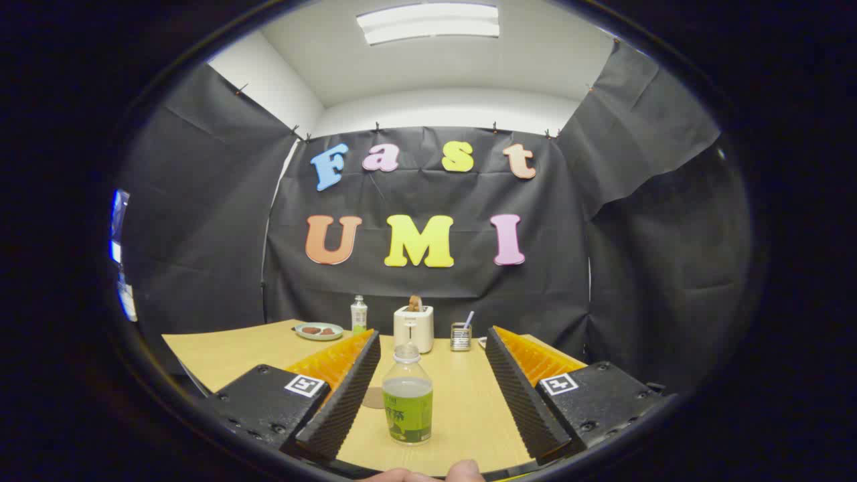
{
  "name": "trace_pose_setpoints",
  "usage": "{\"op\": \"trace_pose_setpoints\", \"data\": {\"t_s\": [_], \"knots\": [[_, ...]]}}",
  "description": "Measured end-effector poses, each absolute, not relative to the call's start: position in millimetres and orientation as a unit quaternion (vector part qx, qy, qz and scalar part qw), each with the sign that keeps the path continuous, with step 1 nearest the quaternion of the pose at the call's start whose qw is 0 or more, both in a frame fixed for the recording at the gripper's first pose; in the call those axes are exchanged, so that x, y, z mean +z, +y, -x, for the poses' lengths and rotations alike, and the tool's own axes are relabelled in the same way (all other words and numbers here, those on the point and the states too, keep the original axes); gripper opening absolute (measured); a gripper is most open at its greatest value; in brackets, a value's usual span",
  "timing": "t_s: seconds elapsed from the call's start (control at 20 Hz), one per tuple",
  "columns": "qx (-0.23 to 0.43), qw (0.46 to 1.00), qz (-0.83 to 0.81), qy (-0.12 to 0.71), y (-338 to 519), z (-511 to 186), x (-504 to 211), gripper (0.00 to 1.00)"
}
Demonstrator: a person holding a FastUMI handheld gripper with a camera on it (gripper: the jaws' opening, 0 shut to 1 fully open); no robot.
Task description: Take the bottle from table, then pour the juice into the cup, finally place the bottle on the coaster
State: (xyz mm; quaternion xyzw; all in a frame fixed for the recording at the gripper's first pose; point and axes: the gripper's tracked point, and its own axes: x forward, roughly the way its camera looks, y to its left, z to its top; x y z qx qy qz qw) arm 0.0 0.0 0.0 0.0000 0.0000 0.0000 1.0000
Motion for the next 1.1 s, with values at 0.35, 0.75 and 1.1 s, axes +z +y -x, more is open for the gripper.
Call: {"op": "trace_pose_setpoints", "data": {"t_s": [0.35,0.75,1.1], "knots": [[-0.005,1.000,-0.002,0.026,-1.8,-6.8,-10.8,1.00],[-0.008,0.999,-0.004,0.043,-5.1,-9.9,-21.7,1.00],[-0.008,0.999,-0.003,0.045,-5.7,-7.8,-19.4,1.00]]}}
